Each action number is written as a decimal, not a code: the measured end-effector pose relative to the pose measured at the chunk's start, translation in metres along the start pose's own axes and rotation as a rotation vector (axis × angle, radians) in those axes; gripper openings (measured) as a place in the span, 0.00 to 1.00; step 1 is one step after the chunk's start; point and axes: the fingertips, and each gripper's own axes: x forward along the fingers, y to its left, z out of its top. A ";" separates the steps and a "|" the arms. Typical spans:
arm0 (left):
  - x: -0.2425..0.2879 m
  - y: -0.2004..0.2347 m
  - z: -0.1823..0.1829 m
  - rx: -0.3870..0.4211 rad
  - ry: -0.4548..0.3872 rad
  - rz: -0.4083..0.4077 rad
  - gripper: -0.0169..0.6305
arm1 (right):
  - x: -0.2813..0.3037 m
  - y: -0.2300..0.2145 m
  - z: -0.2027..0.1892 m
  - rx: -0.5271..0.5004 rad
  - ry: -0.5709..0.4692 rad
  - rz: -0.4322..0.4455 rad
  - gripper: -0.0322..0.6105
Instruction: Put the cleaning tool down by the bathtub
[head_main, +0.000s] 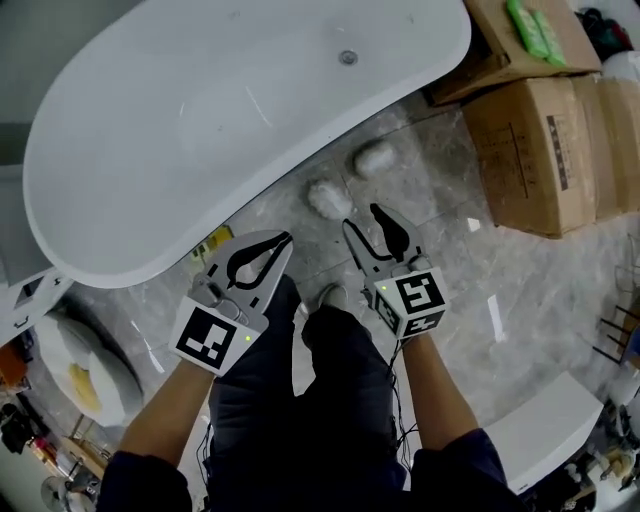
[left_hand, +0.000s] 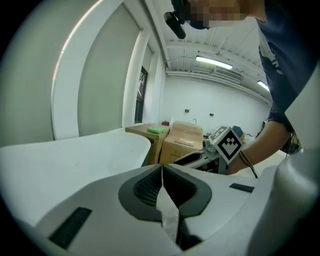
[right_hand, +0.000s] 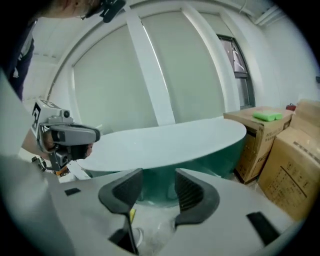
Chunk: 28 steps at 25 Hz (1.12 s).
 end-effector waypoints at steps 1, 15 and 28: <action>-0.009 -0.002 0.016 0.004 -0.011 0.010 0.08 | -0.013 0.006 0.017 -0.001 -0.017 0.003 0.37; -0.123 -0.052 0.167 0.030 -0.137 0.095 0.08 | -0.163 0.093 0.194 -0.113 -0.189 0.046 0.35; -0.193 -0.069 0.243 0.075 -0.227 0.147 0.08 | -0.243 0.148 0.284 -0.178 -0.315 0.061 0.28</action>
